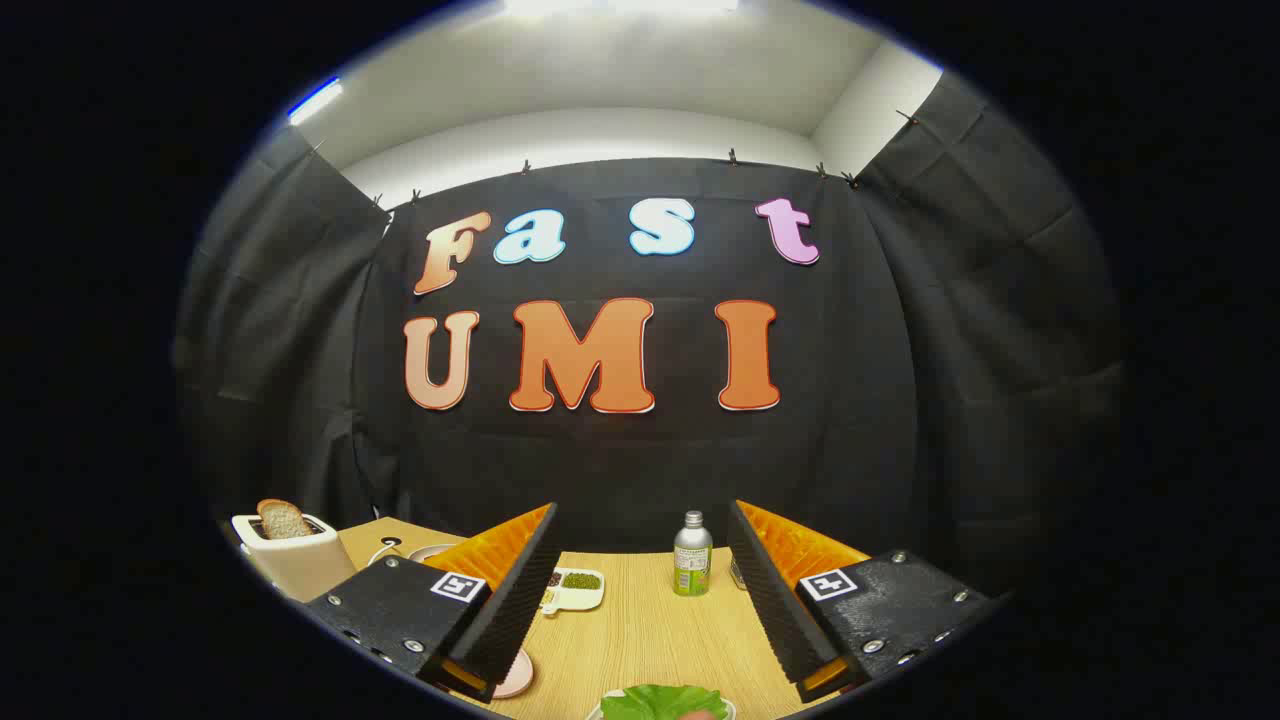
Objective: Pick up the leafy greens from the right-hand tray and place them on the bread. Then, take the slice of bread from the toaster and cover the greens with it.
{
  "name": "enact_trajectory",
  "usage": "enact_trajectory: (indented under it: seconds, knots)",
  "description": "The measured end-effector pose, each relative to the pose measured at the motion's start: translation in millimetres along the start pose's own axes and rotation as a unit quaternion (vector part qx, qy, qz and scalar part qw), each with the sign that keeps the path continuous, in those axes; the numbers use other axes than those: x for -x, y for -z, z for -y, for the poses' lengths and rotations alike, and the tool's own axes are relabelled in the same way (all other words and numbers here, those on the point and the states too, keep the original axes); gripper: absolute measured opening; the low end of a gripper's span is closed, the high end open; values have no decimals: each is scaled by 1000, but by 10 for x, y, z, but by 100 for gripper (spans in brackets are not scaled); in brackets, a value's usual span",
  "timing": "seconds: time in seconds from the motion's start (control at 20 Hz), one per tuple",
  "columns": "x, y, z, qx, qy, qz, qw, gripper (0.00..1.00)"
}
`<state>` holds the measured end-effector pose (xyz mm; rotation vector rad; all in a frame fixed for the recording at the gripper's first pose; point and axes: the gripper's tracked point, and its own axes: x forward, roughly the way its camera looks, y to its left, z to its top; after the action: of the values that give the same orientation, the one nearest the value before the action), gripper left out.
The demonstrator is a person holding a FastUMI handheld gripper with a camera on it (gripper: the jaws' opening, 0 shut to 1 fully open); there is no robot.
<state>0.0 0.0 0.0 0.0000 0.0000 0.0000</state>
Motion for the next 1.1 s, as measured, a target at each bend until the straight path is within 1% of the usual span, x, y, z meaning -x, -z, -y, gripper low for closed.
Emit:
enact_trajectory:
  seconds: [1.1]
  knots:
    - [14,118,41,-5,7,-15,1000,98]
